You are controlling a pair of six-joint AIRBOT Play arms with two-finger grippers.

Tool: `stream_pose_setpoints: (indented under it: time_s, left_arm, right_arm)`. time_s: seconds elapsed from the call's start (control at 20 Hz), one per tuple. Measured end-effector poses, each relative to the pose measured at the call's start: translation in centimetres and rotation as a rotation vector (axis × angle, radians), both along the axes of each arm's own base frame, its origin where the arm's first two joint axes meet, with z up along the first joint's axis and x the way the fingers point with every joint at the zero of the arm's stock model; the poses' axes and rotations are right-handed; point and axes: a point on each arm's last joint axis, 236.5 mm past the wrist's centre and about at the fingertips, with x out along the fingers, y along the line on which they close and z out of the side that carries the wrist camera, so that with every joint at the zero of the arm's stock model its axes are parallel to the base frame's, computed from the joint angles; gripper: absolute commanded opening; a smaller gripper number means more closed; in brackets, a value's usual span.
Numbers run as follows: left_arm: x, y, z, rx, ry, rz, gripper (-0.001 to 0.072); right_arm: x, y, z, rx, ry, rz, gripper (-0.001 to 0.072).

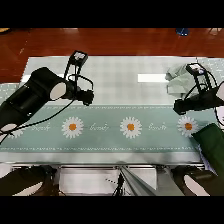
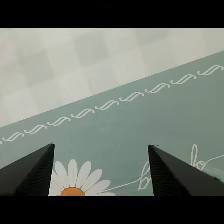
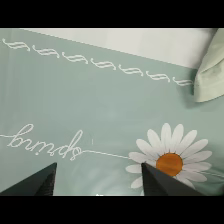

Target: Fold the shirts.

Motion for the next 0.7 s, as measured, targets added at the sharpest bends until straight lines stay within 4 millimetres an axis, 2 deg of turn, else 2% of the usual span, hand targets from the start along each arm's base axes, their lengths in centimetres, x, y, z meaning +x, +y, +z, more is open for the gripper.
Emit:
stream_pose_setpoints:
  time_s: [0.6,0.7]
  left_arm:
    - [0.00,0.00,0.00,0.000,0.000,0.000,0.0720]
    - [0.00,0.00,0.00,0.000,0.000,0.000,0.0720]
  right_arm:
    - [0.00,0.00,0.00,0.000,0.000,0.000,0.0598]
    - [0.47,0.03,0.15,0.000,-0.021,0.005,0.0598]
